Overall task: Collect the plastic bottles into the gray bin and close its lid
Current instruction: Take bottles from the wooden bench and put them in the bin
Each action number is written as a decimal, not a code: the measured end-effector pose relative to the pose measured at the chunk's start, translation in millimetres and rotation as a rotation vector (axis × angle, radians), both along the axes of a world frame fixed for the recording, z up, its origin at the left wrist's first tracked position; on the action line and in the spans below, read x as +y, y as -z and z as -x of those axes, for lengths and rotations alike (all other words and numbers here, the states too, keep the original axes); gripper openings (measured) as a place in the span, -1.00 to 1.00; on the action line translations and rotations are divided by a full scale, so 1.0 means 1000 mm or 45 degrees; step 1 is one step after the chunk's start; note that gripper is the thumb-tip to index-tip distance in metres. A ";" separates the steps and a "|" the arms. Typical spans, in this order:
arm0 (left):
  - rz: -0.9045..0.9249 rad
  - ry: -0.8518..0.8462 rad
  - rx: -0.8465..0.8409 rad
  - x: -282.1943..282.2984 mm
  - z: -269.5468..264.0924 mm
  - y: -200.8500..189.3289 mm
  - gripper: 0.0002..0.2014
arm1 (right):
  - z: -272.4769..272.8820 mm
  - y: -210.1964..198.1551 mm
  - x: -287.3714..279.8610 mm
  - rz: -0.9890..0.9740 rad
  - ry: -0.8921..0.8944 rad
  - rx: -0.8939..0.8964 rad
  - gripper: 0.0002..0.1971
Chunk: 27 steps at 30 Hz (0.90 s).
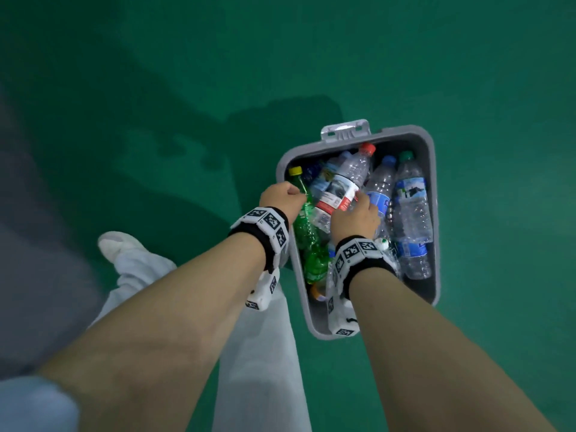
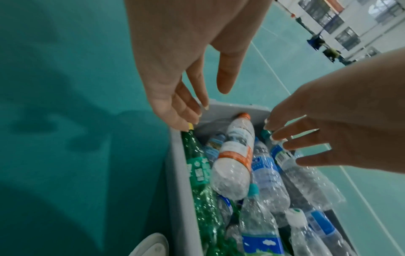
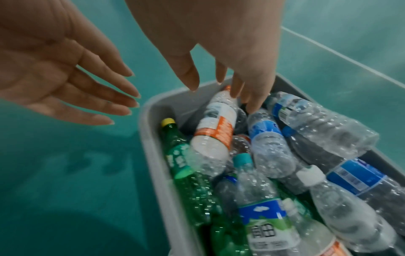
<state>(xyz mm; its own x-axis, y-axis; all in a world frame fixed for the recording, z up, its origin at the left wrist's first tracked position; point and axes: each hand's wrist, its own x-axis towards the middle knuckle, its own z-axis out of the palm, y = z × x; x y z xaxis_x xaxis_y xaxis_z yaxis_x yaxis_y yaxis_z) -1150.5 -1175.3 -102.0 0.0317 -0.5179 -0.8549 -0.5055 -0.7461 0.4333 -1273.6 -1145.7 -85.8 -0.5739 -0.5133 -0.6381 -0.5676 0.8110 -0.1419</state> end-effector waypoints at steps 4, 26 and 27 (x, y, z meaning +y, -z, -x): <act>0.003 -0.187 0.019 -0.012 -0.077 -0.035 -0.81 | -0.075 -0.033 -0.016 -0.008 -0.123 -0.166 -0.54; 0.247 -1.481 -0.085 0.057 -0.592 -0.343 -0.84 | -0.599 -0.335 -0.056 0.108 -0.905 -0.652 -0.63; 0.254 -1.533 -0.078 0.060 -0.603 -0.347 -0.82 | -0.611 -0.342 -0.057 0.114 -0.925 -0.656 -0.63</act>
